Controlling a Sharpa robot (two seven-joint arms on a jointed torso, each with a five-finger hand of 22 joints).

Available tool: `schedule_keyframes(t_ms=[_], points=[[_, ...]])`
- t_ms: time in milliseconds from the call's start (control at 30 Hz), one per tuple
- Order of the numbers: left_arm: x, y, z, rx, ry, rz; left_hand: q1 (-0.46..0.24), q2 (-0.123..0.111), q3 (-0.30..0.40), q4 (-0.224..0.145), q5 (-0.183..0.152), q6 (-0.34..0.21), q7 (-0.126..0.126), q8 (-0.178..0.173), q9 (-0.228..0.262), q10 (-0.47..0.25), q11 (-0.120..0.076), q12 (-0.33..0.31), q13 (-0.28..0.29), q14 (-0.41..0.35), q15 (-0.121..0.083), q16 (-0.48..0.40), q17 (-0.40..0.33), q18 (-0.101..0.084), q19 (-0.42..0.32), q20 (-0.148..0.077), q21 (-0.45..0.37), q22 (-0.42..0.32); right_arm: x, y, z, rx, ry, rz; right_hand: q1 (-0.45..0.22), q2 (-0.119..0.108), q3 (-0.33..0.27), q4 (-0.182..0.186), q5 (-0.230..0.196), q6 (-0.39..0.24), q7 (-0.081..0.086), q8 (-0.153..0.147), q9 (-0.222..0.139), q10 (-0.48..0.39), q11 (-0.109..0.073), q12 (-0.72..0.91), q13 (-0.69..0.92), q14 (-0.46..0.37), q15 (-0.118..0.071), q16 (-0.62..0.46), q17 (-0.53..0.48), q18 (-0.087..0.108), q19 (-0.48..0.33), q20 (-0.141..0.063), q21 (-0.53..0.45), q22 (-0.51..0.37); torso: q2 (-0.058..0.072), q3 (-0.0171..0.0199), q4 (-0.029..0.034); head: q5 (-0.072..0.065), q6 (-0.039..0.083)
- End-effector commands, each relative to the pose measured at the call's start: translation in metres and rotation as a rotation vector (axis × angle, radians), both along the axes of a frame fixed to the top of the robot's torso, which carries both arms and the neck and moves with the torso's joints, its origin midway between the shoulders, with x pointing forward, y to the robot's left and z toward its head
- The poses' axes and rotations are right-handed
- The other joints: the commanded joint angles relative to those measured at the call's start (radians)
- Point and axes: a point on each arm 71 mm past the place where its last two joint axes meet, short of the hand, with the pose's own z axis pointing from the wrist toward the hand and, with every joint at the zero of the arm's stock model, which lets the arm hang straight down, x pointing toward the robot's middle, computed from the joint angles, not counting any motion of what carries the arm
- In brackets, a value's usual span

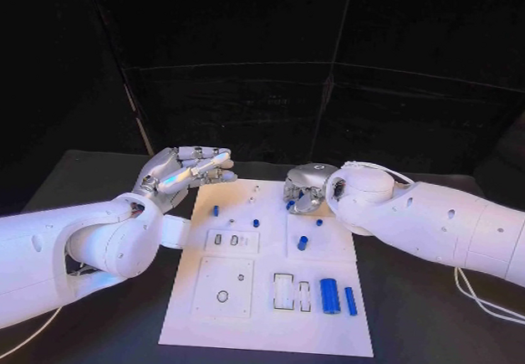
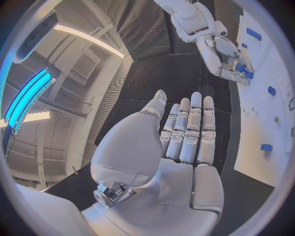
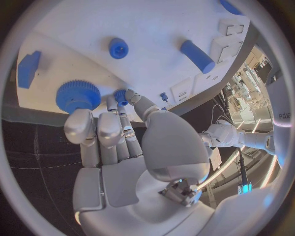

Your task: Assemble the parts on the task board

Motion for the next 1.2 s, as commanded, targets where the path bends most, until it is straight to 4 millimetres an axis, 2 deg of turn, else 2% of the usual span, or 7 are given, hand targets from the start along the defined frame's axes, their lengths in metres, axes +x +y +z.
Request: schedule_keyframes(t_ms=[33, 267, 467, 600, 800, 900, 1200], points=[[0.000, -0.001, 0.002, -0.003, -0.010, -0.016, 0.002, -0.001, -0.001, -0.004, 0.004, 0.005, 0.002, -0.004, -0.001, 0.005, 0.002, -0.003, -0.001, -0.002, 0.004, -0.006, 0.001, 0.014, 0.006, 0.001, -0.006, -0.001, 0.000, -0.001, -0.003, -0.034, 0.023, -0.007, 0.010, 0.003, 0.011, 0.000, -0.005, 0.013, 0.002, 0.005, 0.002, -0.005, 0.001, 0.005, 0.001, 0.025, 0.006, 0.009, 0.003, -0.010, 0.009, 0.001, 0.007, 0.003, 0.002, -0.0007, 0.0002, 0.001, 0.001], [0.000, -0.001, 0.002, -0.003, -0.010, -0.015, 0.002, -0.001, -0.001, -0.004, 0.004, 0.005, 0.002, -0.004, -0.001, 0.005, 0.002, -0.003, -0.001, -0.002, 0.004, -0.006, 0.001, 0.014, 0.006, 0.001, -0.006, -0.001, 0.001, -0.002, -0.001, -0.018, -0.001, -0.007, 0.034, 0.025, 0.055, -0.004, -0.030, 0.045, 0.004, 0.014, 0.004, 0.009, 0.000, 0.018, 0.005, 0.021, 0.005, 0.023, 0.010, -0.012, 0.012, 0.001, 0.020, 0.020, 0.003, -0.0011, 0.0003, 0.001, -0.003], [0.000, 0.000, 0.002, -0.002, -0.009, -0.013, 0.002, -0.001, -0.001, -0.004, 0.004, 0.005, 0.002, -0.004, -0.001, 0.005, 0.002, -0.003, -0.001, -0.002, 0.004, -0.006, 0.001, 0.014, 0.006, 0.001, -0.006, -0.001, 0.001, -0.001, 0.004, 0.036, -0.060, 0.002, 0.063, 0.053, 0.111, -0.009, -0.050, 0.096, -0.010, 0.032, 0.010, 0.046, -0.014, 0.044, 0.018, 0.019, -0.005, 0.037, 0.015, -0.017, 0.023, -0.007, 0.043, 0.053, 0.003, -0.0016, 0.0002, 0.001, -0.004], [0.000, 0.001, 0.002, -0.002, -0.009, -0.012, 0.002, -0.001, -0.001, -0.005, 0.004, 0.005, 0.003, -0.006, -0.001, 0.006, 0.002, -0.006, -0.001, -0.002, 0.004, -0.008, 0.002, 0.014, 0.006, 0.001, -0.008, -0.002, -0.003, 0.000, 0.009, 0.093, -0.104, 0.013, 0.067, 0.050, 0.128, -0.014, -0.051, 0.103, -0.010, 0.032, 0.010, 0.049, -0.016, 0.047, 0.020, 0.017, -0.006, 0.039, 0.013, -0.018, 0.023, -0.009, 0.048, 0.059, 0.001, -0.0017, -0.0008, 0.004, -0.002], [0.000, 0.003, 0.002, 0.000, -0.011, -0.006, 0.001, -0.001, -0.001, -0.005, 0.004, 0.005, 0.003, -0.007, -0.001, 0.006, 0.002, -0.007, -0.001, -0.002, 0.004, -0.009, 0.002, 0.014, 0.006, 0.001, -0.008, -0.002, -0.007, 0.005, 0.016, 0.166, -0.159, 0.025, 0.070, 0.043, 0.141, -0.018, -0.046, 0.106, -0.010, 0.030, 0.010, 0.050, -0.016, 0.049, 0.022, 0.016, -0.006, 0.041, 0.012, -0.018, 0.022, -0.010, 0.051, 0.062, 0.000, -0.0051, 0.0007, 0.003, 0.005], [0.001, 0.004, 0.002, 0.001, -0.011, -0.003, 0.001, -0.001, -0.001, -0.005, 0.004, 0.005, 0.003, -0.007, -0.001, 0.006, 0.002, -0.007, -0.001, -0.002, 0.004, -0.009, 0.002, 0.014, 0.006, 0.001, -0.008, -0.002, -0.007, 0.010, 0.018, 0.188, -0.180, 0.028, 0.068, 0.039, 0.144, -0.019, -0.046, 0.106, -0.010, 0.029, 0.009, 0.049, -0.015, 0.049, 0.023, 0.016, -0.006, 0.043, 0.013, -0.019, 0.022, -0.010, 0.052, 0.064, 0.002, -0.0028, 0.0017, 0.006, 0.011], [0.002, 0.005, 0.002, 0.002, -0.014, 0.000, 0.002, 0.001, 0.000, -0.005, 0.004, 0.005, 0.003, -0.007, -0.001, 0.006, 0.003, -0.008, -0.001, -0.001, 0.004, -0.010, 0.002, 0.014, 0.006, 0.001, -0.009, -0.003, 0.003, 0.030, 0.021, 0.211, -0.219, 0.032, 0.061, 0.027, 0.154, -0.018, -0.047, 0.100, -0.006, 0.021, 0.006, 0.041, -0.012, 0.046, 0.023, 0.015, -0.003, 0.046, 0.012, -0.019, 0.019, -0.008, 0.055, 0.067, 0.006, -0.0039, 0.0059, 0.013, 0.021]])
